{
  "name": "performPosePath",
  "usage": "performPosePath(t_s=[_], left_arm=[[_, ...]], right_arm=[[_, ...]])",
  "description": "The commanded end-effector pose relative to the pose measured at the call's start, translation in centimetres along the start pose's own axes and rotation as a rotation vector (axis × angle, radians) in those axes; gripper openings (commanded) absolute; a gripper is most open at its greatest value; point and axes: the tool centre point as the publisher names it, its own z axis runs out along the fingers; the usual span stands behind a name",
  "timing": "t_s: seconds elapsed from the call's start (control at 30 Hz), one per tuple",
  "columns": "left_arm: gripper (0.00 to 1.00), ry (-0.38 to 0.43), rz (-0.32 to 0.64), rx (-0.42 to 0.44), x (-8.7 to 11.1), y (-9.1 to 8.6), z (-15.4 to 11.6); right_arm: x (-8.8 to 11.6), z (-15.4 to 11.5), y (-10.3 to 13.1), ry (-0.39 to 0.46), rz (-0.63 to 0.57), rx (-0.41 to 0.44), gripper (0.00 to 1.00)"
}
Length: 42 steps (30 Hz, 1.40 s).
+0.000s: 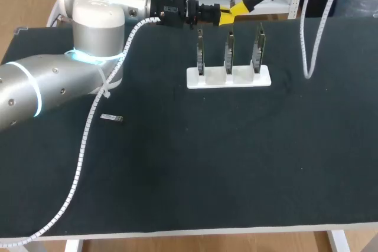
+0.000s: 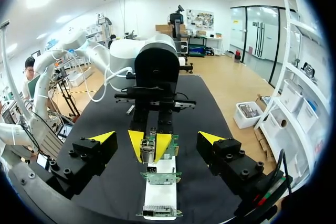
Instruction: Pick up the optical module with the left hand, and insert it into the network port with the right hand.
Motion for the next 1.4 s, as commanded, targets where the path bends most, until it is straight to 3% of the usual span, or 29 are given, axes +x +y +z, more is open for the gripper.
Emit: performPosePath(t_s=[0.03, 0.07, 0.97, 1.0, 1.03, 1.07, 1.4], left_arm=[[0.0, -0.002, 0.002, -0.003, 0.06, -0.09, -0.01], [0.0, -0.002, 0.002, -0.003, 0.06, -0.09, -0.01], [0.0, -0.002, 0.002, -0.003, 0.06, -0.09, -0.01], [0.04, -0.002, 0.002, -0.003, 0.06, -0.09, -0.01], [0.58, -0.002, 0.002, -0.003, 0.06, -0.09, -0.01], [1.0, -0.002, 0.002, -0.003, 0.06, -0.09, -0.01], [1.0, -0.002, 0.002, -0.003, 0.06, -0.09, -0.01]], right_arm=[[-0.14, 0.02, -1.0, 0.004, 0.001, -0.114, 0.37], [-0.14, 0.02, -1.02, 0.003, -0.003, -0.117, 0.0], [-0.12, 0.2, -1.06, 0.012, -0.001, -0.106, 0.0], [-0.13, 0.19, -1.04, 0.012, -0.001, -0.105, 0.0], [-0.13, 0.18, -1.02, 0.013, -0.001, -0.104, 0.0], [-0.14, 0.16, -1.0, 0.012, -0.001, -0.104, 0.0], [-0.16, -0.03, -0.82, 0.009, -0.004, -0.097, 0.0]])
